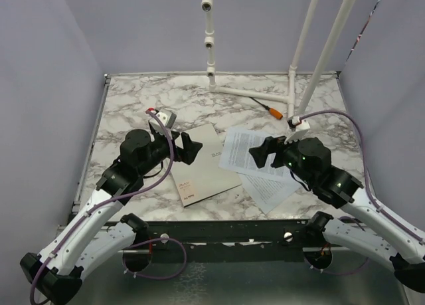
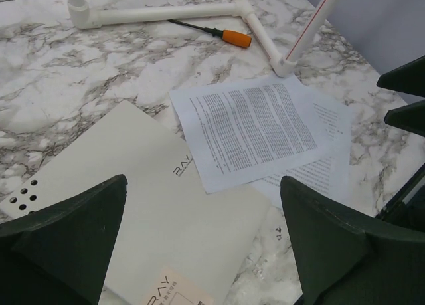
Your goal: Put the files into the folder
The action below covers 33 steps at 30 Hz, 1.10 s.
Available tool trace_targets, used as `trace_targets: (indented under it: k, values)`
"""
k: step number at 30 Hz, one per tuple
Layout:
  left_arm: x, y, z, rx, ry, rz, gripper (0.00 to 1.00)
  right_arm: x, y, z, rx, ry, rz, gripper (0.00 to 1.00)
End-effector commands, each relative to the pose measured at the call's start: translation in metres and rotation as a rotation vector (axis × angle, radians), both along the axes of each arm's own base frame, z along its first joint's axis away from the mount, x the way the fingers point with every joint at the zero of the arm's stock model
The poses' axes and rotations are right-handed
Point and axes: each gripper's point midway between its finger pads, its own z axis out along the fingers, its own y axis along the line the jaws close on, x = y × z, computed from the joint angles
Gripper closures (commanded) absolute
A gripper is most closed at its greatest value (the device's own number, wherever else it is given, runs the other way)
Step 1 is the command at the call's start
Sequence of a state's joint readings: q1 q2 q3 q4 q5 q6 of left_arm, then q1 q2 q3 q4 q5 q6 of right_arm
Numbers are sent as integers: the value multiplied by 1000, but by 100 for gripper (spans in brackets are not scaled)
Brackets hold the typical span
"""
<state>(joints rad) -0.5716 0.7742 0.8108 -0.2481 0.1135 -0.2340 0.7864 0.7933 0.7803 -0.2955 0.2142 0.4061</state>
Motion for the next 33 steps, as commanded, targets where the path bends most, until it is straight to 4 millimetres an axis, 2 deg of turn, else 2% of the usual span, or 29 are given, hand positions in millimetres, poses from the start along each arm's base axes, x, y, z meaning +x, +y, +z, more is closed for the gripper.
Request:
trace_targets:
  k: [1, 8, 14, 22, 33]
  values:
    - [-14, -4, -3, -56, 32, -37, 1, -7, -44, -10, -62, 44, -170, 0]
    - [-12, 19, 7, -116, -4, 97, 1, -22, -59, -19, -119, 85, -166, 0]
    - [-9, 20, 4, -106, 4, 111, 1, -12, -60, -42, -275, 147, -180, 0]
    - [-6, 20, -4, -84, 31, 125, 1, 18, -17, -73, -378, 239, -113, 0]
    - [0, 33, -6, -50, 24, 194, 1, 88, 57, -87, -392, 269, -102, 3]
